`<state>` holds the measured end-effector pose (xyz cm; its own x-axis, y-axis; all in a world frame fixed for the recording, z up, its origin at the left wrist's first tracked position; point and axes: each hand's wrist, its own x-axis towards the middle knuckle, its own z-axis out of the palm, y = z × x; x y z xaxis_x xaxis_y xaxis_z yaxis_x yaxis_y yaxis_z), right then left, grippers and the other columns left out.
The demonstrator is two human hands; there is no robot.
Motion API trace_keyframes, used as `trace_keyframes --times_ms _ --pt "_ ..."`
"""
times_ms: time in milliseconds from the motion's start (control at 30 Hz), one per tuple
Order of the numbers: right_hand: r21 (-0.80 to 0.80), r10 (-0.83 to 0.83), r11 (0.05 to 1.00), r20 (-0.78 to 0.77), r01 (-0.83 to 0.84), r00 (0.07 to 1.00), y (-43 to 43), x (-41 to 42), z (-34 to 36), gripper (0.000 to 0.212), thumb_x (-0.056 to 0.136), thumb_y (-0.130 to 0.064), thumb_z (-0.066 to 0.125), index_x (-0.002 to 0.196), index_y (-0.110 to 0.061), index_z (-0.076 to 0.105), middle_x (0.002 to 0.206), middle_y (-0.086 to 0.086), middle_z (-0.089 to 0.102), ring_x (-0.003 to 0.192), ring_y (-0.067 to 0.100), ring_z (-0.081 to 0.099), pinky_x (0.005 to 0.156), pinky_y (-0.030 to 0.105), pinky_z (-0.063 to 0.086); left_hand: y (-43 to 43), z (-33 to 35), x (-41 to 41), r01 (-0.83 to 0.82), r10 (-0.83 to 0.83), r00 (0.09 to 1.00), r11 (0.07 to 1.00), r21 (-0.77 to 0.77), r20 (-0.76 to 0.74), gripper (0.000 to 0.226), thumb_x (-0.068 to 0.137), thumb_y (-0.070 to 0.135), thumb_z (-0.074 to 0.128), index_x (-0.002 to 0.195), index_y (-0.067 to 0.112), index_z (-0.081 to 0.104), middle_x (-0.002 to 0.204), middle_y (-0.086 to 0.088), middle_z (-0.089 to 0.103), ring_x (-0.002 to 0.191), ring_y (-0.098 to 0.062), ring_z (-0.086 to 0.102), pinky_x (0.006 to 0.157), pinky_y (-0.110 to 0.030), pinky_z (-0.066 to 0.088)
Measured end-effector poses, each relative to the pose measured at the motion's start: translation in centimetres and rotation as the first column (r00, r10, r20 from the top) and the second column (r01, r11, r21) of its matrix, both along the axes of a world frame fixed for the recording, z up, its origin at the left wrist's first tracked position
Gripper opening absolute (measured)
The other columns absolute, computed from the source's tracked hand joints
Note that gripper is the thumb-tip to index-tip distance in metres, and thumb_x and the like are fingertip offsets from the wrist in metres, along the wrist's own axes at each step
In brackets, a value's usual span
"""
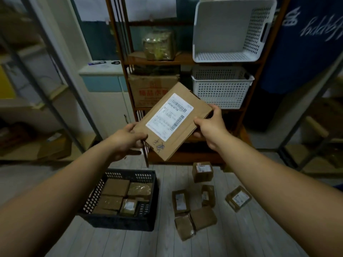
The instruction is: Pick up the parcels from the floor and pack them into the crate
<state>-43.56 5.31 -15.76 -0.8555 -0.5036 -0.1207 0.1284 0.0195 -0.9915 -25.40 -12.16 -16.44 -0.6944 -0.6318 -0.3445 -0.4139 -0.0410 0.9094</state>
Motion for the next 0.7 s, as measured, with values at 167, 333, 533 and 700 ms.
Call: trace_keyframes --times_ms 167,333,533,700 --pt "0.041 -0.038 0.998 -0.039 0.04 0.998 -4.2 4.2 -0.7 0.058 0.082 -0.008 0.065 0.126 -0.03 0.034 0.113 -0.003 0.049 0.091 0.013 0.056 0.06 0.026 0.051 -3.0 -0.1 3.5 -0.164 0.174 0.98 0.981 0.102 -0.095 0.066 0.087 0.011 0.058 0.134 0.046 0.029 0.092 -0.014 0.07 0.071 -0.027 0.072 0.056 -0.037 0.057" --pt "0.166 -0.064 0.983 -0.088 0.078 0.994 -10.1 9.0 -2.4 0.047 0.082 -0.013 0.068 0.122 -0.02 0.044 0.115 0.002 0.054 0.095 0.014 0.053 0.077 0.027 0.044 -8.7 -0.5 8.9 -0.376 0.383 0.914 0.924 0.074 -0.137 0.057 0.086 0.009 0.061 0.13 0.03 0.03 0.093 -0.011 0.067 0.074 -0.023 0.071 0.061 -0.04 0.059" --pt "0.17 0.087 0.984 -0.191 -0.055 0.978 -16.8 14.0 -2.7 0.061 0.087 -0.011 0.062 0.14 -0.027 0.038 0.113 -0.011 0.047 0.097 0.007 0.046 0.08 0.025 0.039 -15.3 -1.0 14.0 -0.285 0.286 0.947 0.958 0.029 -0.148 0.057 0.084 0.002 0.06 0.132 0.025 0.04 0.106 -0.006 0.065 0.09 -0.022 0.067 0.074 -0.041 0.058" --pt "0.305 0.124 0.951 -0.235 -0.048 0.964 -21.1 14.9 -4.0 0.061 0.084 -0.015 0.066 0.137 -0.021 0.037 0.128 0.0 0.05 0.102 0.013 0.048 0.076 0.026 0.042 -19.9 -2.2 15.0 -0.195 0.198 0.97 0.98 0.038 -0.141 0.076 0.086 0.002 0.058 0.144 0.036 0.024 0.106 0.001 0.066 0.094 -0.023 0.067 0.08 -0.049 0.056"
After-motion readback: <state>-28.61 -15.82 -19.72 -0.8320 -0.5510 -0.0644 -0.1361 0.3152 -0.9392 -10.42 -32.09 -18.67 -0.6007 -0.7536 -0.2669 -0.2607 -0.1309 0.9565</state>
